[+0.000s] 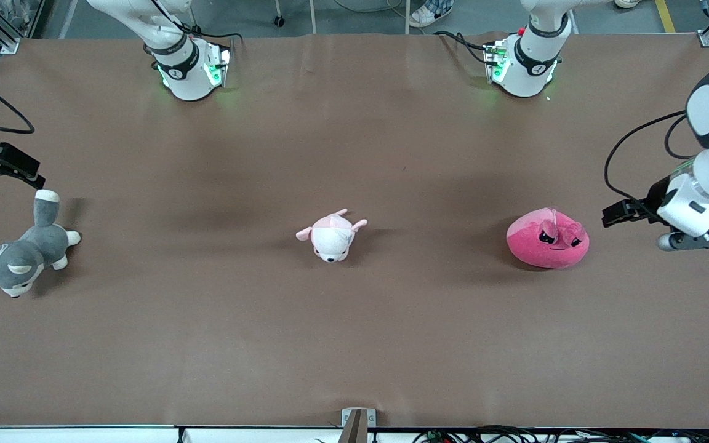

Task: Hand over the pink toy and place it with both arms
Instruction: 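Lower the left gripper onto the pink plush toy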

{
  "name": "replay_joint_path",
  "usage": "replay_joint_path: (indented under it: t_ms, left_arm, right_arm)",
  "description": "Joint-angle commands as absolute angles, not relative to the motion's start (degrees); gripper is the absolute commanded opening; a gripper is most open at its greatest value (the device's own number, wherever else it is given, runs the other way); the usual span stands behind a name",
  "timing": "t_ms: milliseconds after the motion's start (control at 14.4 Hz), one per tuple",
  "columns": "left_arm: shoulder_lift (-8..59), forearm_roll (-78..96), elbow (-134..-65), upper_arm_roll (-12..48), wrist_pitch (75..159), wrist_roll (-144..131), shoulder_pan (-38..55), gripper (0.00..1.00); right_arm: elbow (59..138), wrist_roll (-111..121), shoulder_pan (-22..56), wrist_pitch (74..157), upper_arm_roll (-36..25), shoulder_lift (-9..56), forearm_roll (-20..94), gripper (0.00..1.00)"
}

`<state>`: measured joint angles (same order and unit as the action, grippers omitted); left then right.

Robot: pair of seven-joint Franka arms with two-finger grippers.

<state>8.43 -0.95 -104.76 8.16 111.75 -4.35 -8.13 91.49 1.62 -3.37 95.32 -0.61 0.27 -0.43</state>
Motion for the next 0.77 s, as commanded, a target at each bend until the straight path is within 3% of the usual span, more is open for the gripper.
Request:
replay_joint_path:
  t_ms: [0,139,348,697]
  left_arm:
    - [8.2,-0.3,-108.4,8.8,116.9,-4.8,-8.0,1.0]
    - [8.4,-0.3,-111.1,9.4,120.7,-4.9,-8.0,0.99]
    - [9.3,2.5,-114.4,9.5,126.8,-4.9,-8.1,0.9]
    - [10.7,3.2,-116.0,9.8,127.5,-4.7,-7.9,0.73]
  right_arm:
    - [91.3,2.3,-3.6,95.3,-0.4,-0.3,-1.1,1.0]
    - [91.3,2.3,-3.3,95.2,-0.4,-0.4,-1.1,1.0]
    - [91.3,2.3,-3.3,94.1,-0.4,-0.4,-1.1,1.0]
    - [91.4,2.4,-3.2,93.3,-0.3,-0.5,-1.0,1.0]
